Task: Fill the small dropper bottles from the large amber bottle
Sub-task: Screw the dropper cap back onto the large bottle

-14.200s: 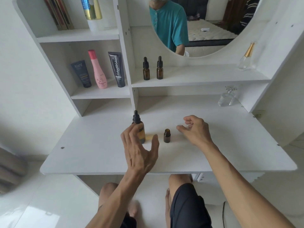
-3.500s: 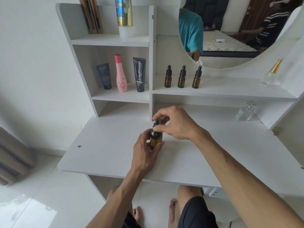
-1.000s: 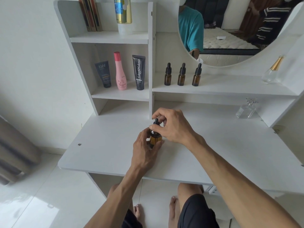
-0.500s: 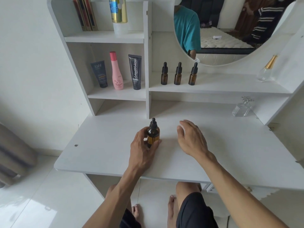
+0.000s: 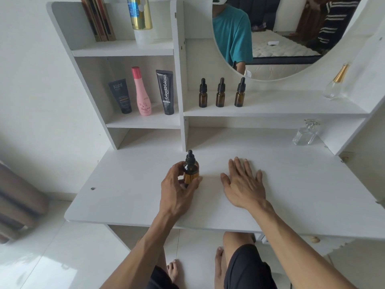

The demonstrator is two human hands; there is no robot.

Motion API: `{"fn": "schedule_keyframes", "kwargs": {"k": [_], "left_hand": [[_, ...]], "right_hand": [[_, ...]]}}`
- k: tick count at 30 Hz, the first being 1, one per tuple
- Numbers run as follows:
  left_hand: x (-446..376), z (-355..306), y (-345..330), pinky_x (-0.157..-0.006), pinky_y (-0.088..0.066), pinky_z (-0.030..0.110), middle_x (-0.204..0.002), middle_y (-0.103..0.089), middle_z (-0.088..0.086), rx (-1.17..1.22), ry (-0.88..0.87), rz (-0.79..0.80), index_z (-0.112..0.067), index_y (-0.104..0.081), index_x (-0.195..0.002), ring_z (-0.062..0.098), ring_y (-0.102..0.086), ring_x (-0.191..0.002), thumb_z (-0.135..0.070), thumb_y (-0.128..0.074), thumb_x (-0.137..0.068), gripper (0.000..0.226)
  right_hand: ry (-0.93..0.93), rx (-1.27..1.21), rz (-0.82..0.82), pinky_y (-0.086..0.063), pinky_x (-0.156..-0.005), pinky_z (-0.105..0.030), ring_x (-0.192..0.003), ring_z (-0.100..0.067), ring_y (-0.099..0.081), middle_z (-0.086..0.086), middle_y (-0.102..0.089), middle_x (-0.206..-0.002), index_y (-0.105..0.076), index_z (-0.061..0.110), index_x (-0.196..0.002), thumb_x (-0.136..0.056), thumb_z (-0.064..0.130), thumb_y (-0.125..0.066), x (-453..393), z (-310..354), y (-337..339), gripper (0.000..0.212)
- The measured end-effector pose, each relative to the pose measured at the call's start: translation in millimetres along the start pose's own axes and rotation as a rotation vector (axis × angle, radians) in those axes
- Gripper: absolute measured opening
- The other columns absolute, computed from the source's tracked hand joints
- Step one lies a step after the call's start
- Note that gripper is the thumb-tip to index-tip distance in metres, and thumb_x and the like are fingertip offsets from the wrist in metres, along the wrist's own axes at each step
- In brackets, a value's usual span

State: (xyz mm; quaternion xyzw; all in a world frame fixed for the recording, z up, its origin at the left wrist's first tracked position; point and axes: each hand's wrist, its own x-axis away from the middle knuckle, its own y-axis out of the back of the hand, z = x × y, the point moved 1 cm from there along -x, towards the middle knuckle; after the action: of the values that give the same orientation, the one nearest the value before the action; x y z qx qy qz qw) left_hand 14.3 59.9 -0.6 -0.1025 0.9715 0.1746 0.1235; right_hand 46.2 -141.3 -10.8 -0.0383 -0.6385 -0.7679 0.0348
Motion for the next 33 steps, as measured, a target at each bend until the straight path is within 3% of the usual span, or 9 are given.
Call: {"fn": "schedule_keyframes", "kwargs": {"k": [4,8,16,24,33], "left_hand": [[-15.8,-4.5,-6.9,-0.079,-0.051,0.013,-0.109,-0.062,-0.021,-0.013,-0.003,0.011,-0.025,-0.058,-0.120,-0.014,-0.055,-0.100,-0.024,-0.079,-0.082,0.043],[-41.1,-10.5,-19.1,-0.080,-0.052,0.015,-0.108,-0.065,-0.012,-0.020,0.012,0.009,-0.021,-0.058,-0.120,-0.012,-0.057,-0.096,-0.024,-0.078,-0.083,0.042],[-79.3,-15.5,-43.4,-0.065,-0.045,0.002,-0.105,-0.063,-0.006,-0.064,0.046,0.006,-0.015,-0.057,-0.124,-0.002,-0.057,-0.088,-0.024,-0.077,-0.085,0.044],[-92.3,-9.3,-52.4,-0.078,-0.049,0.020,-0.104,-0.063,-0.006,-0.107,0.057,0.000,-0.016,-0.058,-0.123,0.008,-0.059,-0.090,-0.026,-0.077,-0.083,0.046],[-97.9,-5.2,-57.1,-0.083,-0.050,0.023,-0.107,-0.062,-0.006,-0.125,0.062,0.007,-0.016,-0.056,-0.127,0.011,-0.057,-0.095,-0.027,-0.076,-0.084,0.049]], "right_hand": [[0.003,-0.010,-0.015,-0.002,-0.122,-0.059,-0.155,-0.019,0.010,0.003,0.007,-0.169,0.000,0.021,-0.160,-0.103,0.054,-0.010,-0.3,-0.3,-0.3,0.067],[0.006,-0.030,-0.024,-0.001,-0.122,-0.059,-0.155,-0.020,0.009,0.003,0.006,-0.169,-0.001,0.021,-0.160,-0.103,0.053,-0.011,0.1,0.1,-1.8,0.067],[0.009,-0.043,-0.037,0.000,-0.122,-0.058,-0.155,-0.020,0.011,0.005,0.006,-0.169,-0.001,0.022,-0.160,-0.102,0.054,-0.012,-0.3,-0.8,-3.4,0.067],[0.007,-0.056,-0.038,0.003,-0.122,-0.057,-0.155,-0.019,0.013,0.005,0.009,-0.168,0.001,0.024,-0.160,-0.102,0.055,-0.010,-0.9,-2.3,-4.0,0.067],[0.008,-0.053,-0.028,0.005,-0.122,-0.056,-0.154,-0.019,0.015,0.005,0.013,-0.167,0.004,0.024,-0.160,-0.102,0.056,-0.009,-1.2,-2.8,-2.9,0.067]]}}
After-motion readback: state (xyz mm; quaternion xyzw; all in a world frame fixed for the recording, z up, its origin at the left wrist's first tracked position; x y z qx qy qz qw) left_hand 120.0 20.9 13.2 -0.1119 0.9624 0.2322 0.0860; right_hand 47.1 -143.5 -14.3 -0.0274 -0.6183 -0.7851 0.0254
